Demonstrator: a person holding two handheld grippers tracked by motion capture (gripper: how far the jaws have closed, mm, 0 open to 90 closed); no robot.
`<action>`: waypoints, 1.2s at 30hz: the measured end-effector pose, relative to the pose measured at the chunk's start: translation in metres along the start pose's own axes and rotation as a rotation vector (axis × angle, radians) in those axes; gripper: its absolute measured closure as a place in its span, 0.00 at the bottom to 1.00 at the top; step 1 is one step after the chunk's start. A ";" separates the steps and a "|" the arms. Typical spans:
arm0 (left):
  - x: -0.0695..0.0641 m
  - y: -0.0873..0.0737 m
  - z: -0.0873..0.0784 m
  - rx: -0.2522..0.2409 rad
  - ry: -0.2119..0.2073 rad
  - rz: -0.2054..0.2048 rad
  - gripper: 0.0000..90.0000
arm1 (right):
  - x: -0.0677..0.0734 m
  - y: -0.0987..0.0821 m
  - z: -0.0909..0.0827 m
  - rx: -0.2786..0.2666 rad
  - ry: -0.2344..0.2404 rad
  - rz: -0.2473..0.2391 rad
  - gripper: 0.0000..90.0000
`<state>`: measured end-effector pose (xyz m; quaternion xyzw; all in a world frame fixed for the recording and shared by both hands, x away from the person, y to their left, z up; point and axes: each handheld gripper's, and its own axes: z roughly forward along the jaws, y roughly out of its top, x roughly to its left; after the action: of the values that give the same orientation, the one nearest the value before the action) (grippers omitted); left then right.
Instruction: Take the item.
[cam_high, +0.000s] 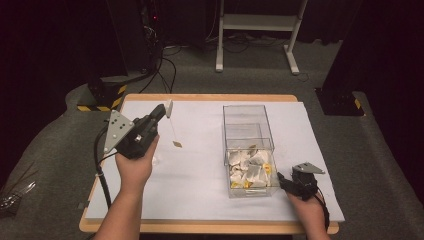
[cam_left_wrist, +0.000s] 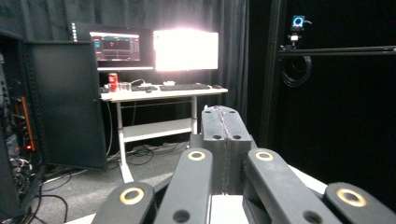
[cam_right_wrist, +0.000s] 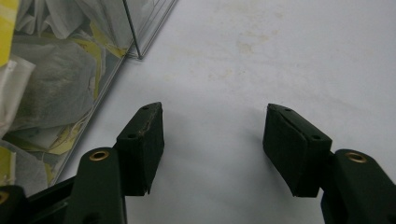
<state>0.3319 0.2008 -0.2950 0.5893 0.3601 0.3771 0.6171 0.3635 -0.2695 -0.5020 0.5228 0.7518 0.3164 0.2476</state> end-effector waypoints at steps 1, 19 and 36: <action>0.002 0.000 -0.001 -0.001 0.005 -0.002 1.00 | 0.000 0.000 0.000 0.000 0.000 0.000 0.43; 0.031 0.002 -0.020 -0.013 0.081 -0.004 1.00 | 0.000 0.000 0.000 0.000 -0.001 -0.001 0.43; 0.049 -0.007 -0.034 -0.004 0.132 -0.010 1.00 | 0.001 0.000 0.000 0.001 -0.002 0.005 0.43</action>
<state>0.3238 0.2596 -0.3033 0.5601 0.4023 0.4127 0.5950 0.3631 -0.2689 -0.5020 0.5252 0.7504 0.3160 0.2474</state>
